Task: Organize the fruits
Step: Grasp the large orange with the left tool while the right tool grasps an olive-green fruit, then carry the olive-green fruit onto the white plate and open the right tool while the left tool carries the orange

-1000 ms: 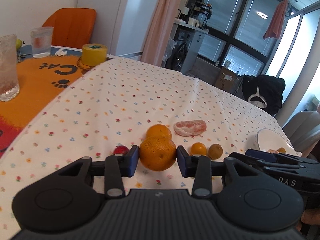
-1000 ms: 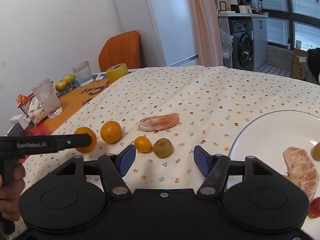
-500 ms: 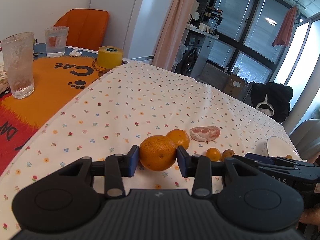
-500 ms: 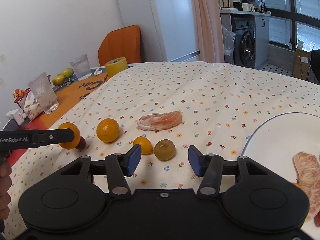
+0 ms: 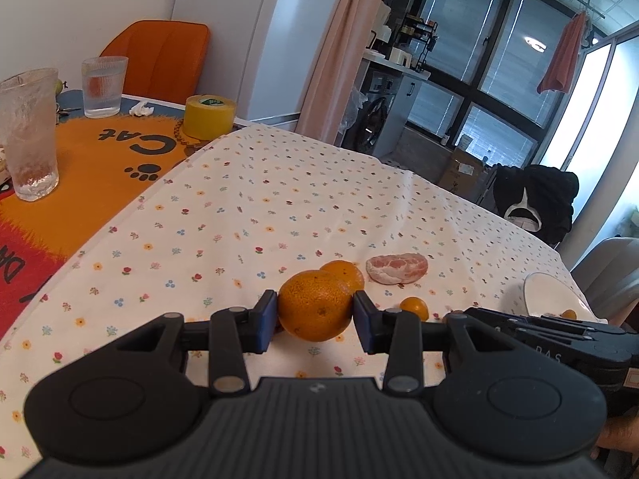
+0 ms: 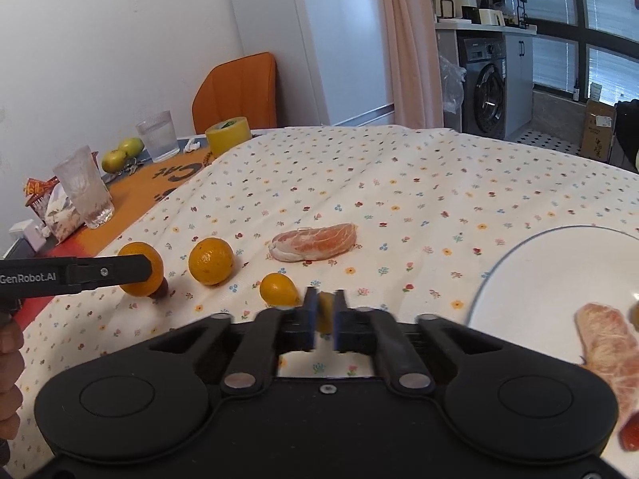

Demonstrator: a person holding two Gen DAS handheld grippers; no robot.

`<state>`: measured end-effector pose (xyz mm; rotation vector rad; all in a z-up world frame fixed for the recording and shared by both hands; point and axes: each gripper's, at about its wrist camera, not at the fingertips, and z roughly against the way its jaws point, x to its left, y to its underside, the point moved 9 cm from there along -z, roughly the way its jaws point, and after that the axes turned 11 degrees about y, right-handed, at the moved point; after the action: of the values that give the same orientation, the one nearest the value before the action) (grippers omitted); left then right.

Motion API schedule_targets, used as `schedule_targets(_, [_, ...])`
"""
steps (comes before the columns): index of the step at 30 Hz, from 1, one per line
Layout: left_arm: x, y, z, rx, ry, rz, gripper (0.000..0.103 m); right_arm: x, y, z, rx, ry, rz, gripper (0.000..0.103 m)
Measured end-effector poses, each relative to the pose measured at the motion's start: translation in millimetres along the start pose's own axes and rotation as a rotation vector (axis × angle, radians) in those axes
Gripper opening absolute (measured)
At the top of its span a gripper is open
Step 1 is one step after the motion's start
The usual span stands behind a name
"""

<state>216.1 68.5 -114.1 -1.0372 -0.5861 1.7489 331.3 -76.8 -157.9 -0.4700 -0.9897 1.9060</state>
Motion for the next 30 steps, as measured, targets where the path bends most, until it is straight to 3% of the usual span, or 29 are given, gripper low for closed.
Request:
schedule_targets(7, [-10.9, 3.2, 4.0, -0.001, 0.015, -0.012, 0.039, -4.8, 4.6, 8.4, 0.012, -0.002, -0.016, 0.005])
schedule_targets(12, [-8.9, 5.1, 5.8, -0.001, 0.011, -0.007, 0.039, 0.2, 5.7, 4.7, 0.018, -0.007, -0.006, 0.029])
schedule_targets(21, [5.4, 5.5, 4.9, 0.003, -0.003, 0.014, 0.039, 6.4, 6.7, -7.9, 0.029, 0.003, 0.008, 0.042])
schedule_targets(26, [7.4, 6.6, 0.5, 0.011, 0.001, 0.02, 0.039, 9.5, 6.3, -13.2, 0.029, 0.005, 0.026, 0.043])
schedule_targets(28, [6.8, 6.4, -0.8, 0.012, 0.005, 0.023, 0.039, 10.4, 7.2, -15.6, 0.035, 0.003, 0.031, 0.035])
schedule_targets(29, [6.4, 6.2, -1.2, 0.012, 0.007, 0.023, 0.039, 10.7, 8.0, -16.6, 0.041, 0.001, 0.035, 0.024])
schedule_targets(30, [5.7, 6.4, -2.1, 0.013, 0.008, 0.022, 0.039, 10.9, 8.4, -16.6, 0.042, 0.0, 0.038, 0.024])
